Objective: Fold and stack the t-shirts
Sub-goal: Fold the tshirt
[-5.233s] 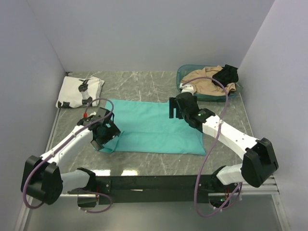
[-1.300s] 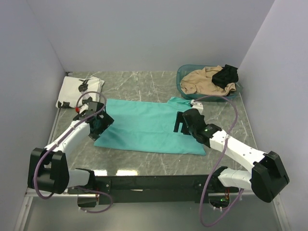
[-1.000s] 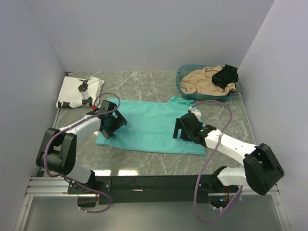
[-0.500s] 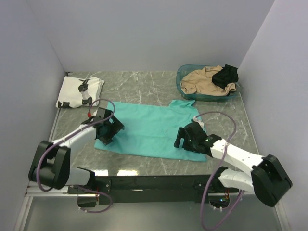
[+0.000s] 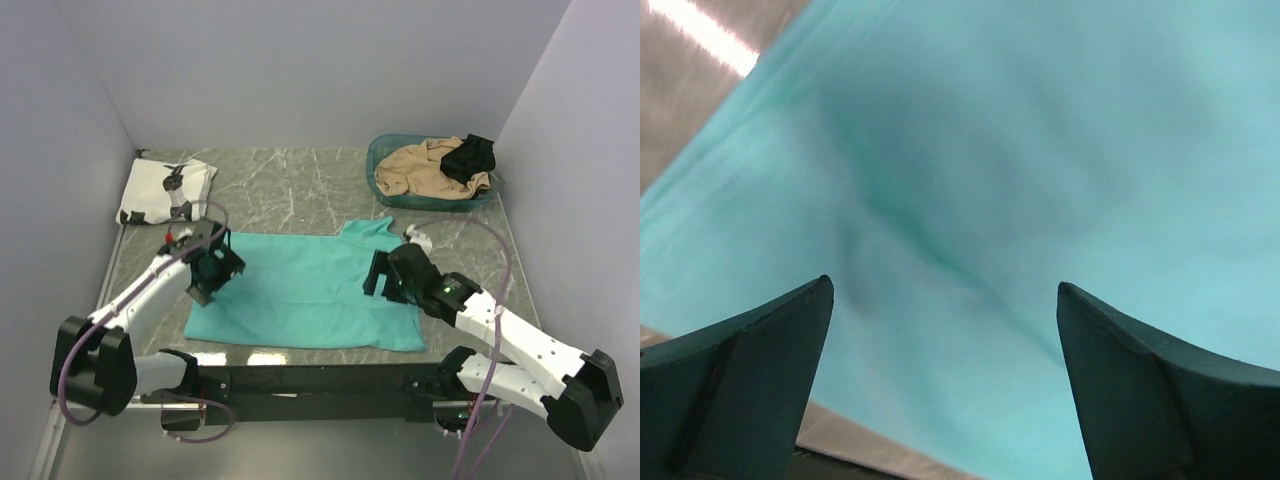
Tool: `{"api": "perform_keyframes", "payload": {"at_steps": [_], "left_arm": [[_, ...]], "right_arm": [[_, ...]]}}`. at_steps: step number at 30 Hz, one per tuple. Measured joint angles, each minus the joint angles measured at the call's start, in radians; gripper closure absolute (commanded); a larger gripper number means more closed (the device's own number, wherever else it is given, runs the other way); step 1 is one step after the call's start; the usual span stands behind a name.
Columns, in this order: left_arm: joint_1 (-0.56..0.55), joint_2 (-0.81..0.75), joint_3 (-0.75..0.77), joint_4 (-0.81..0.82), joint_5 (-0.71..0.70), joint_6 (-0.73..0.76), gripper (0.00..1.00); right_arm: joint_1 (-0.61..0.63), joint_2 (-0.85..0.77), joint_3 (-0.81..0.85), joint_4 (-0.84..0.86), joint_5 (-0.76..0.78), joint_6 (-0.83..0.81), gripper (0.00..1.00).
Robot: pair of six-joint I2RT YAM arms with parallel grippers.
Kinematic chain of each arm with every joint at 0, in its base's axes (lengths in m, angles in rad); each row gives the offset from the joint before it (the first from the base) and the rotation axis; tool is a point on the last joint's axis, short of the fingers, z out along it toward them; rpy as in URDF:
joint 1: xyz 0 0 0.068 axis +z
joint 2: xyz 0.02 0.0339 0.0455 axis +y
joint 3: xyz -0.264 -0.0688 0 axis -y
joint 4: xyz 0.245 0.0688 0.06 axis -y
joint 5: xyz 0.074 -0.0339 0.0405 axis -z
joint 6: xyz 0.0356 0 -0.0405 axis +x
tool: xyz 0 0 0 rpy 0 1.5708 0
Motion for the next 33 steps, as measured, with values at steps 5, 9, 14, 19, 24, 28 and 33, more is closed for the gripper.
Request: {"api": "perform_keyframes", "payload": {"at_steps": [5, 9, 14, 19, 24, 28, 33], "left_arm": [[0.026, 0.154, 0.282, 0.019, -0.089, 0.048, 0.01], [0.081, 0.307, 0.413, 0.06, -0.132, 0.07, 0.01], [0.119, 0.568, 0.598, 0.057, -0.17, 0.088, 0.03], [0.119, 0.732, 0.746, 0.001, -0.236, 0.091, 0.13], [0.119, 0.811, 0.815, -0.051, -0.297, 0.076, 0.29], [0.122, 0.87, 0.843, -0.079, -0.313, 0.072, 0.4], [0.122, 0.912, 0.877, -0.102, -0.328, 0.061, 0.42]], "right_arm": [[-0.013, 0.002, 0.137, 0.072, 0.111, -0.054, 0.0], [-0.033, 0.021, 0.154, 0.111, 0.164, -0.086, 0.0], [-0.063, 0.055, 0.153, 0.132, 0.165, -0.118, 0.0], [-0.081, 0.061, 0.144, 0.142, 0.148, -0.134, 0.0], [-0.09, 0.062, 0.132, 0.159, 0.13, -0.147, 0.0], [-0.092, 0.062, 0.105, 0.17, 0.111, -0.151, 0.0], [-0.093, 0.062, 0.073, 0.18, 0.095, -0.154, 0.0]]}}
